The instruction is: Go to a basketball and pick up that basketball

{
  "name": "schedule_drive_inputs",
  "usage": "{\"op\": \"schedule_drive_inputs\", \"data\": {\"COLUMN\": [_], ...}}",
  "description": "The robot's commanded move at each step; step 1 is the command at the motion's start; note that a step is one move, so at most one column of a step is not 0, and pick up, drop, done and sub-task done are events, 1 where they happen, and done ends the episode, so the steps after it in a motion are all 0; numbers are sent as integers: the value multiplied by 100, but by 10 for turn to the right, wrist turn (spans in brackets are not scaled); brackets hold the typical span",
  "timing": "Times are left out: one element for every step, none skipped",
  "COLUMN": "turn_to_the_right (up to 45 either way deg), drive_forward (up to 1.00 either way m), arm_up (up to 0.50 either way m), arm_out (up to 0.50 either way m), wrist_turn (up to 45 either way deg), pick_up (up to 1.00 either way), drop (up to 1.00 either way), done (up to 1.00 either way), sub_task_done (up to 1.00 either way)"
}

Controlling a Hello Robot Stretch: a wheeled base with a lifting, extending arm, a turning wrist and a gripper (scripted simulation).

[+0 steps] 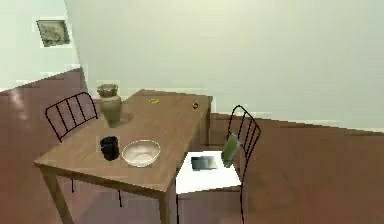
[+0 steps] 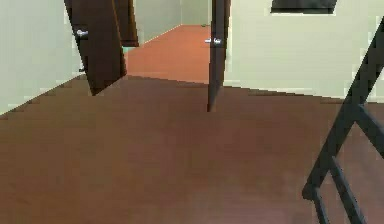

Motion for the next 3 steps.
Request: {"op": "schedule_drive_inputs", "data": {"turn_to_the_right": [-450,-210,0], "drive_forward": [0,0,100], "arm_up": [0,0,0], "arm_out": [0,0,0], "wrist_turn": [0,0,0], "pick_up": [0,0,0], "drop": [0,0,0], "done": [0,0,0], "sub_task_done": [0,0,0]}}
